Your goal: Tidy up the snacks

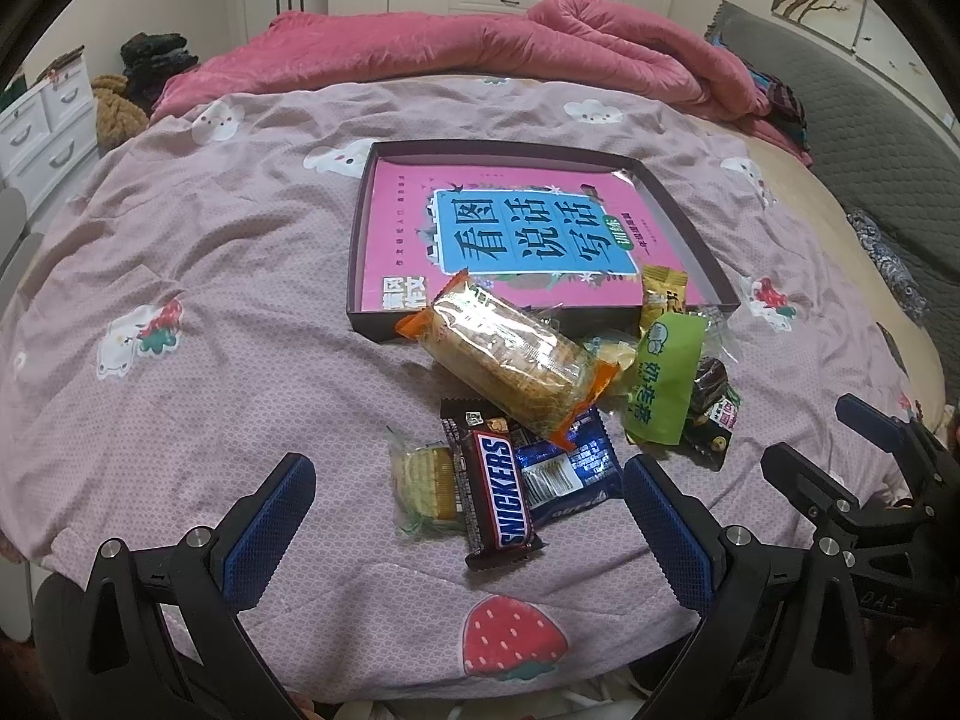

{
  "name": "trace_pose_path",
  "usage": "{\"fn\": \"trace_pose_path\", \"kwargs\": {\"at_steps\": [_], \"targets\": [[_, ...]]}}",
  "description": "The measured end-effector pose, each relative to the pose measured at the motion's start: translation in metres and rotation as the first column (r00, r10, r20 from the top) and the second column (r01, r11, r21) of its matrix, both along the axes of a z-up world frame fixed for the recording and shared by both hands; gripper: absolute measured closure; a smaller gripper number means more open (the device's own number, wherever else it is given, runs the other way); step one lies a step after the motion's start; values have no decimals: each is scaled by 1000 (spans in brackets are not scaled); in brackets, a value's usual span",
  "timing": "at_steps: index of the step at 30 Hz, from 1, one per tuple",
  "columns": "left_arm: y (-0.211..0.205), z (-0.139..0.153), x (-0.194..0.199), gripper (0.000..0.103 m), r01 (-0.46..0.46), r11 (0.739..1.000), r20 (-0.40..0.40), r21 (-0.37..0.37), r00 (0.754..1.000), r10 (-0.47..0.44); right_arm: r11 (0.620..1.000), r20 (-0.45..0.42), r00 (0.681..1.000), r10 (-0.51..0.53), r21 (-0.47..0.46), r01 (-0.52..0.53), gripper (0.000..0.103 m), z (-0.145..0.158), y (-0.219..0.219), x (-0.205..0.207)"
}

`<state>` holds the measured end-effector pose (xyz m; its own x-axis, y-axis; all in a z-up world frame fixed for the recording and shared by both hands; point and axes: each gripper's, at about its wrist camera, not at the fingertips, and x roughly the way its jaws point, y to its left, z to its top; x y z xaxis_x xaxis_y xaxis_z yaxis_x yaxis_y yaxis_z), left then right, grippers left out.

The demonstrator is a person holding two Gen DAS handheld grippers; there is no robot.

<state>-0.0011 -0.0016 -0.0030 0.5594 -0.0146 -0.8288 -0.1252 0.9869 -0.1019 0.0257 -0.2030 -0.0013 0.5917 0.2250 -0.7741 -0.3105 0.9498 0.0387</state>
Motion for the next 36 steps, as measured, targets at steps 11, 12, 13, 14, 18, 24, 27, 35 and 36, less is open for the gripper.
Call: {"fn": "trace_pose_path", "kwargs": {"at_steps": [11,12,13,14,18,24,27,35,36], "targets": [[6,-4,1,1,-18,1000,-8,-19,1000,17,1000,9,1000,-2,4,2,1,1,-1,4],[8,-5,2,1,-21,999,-11,-26,1000,21,1000,9,1000,1,5,-1,1,1,0,4],[10,-5,3,1,-24,999,-13,-34,1000,24,1000,8,1000,3,4,-3,1,0,0,5],[12,-6,3,1,-28,999,-15,-44,1000,27,1000,8,1000,5,3,-5,1,1,1,5],[17,-6,6,1,-37,997,-23,-69,999,36,1000,8,1000,22,-1,-22,1,0,5,7],[27,-10,12,1,-63,992,-46,-113,997,58,999,13,999,44,-5,-44,1,-2,11,8],[30,-13,15,1,-69,989,-57,-128,996,63,999,13,999,47,-7,-47,1,-5,12,11],[33,-19,29,1,-76,982,-82,-172,995,63,999,5,1000,28,-39,-28,11,-16,10,27],[33,-20,31,1,-77,981,-86,-176,994,63,998,9,999,34,-54,-33,12,-18,12,29]]}}
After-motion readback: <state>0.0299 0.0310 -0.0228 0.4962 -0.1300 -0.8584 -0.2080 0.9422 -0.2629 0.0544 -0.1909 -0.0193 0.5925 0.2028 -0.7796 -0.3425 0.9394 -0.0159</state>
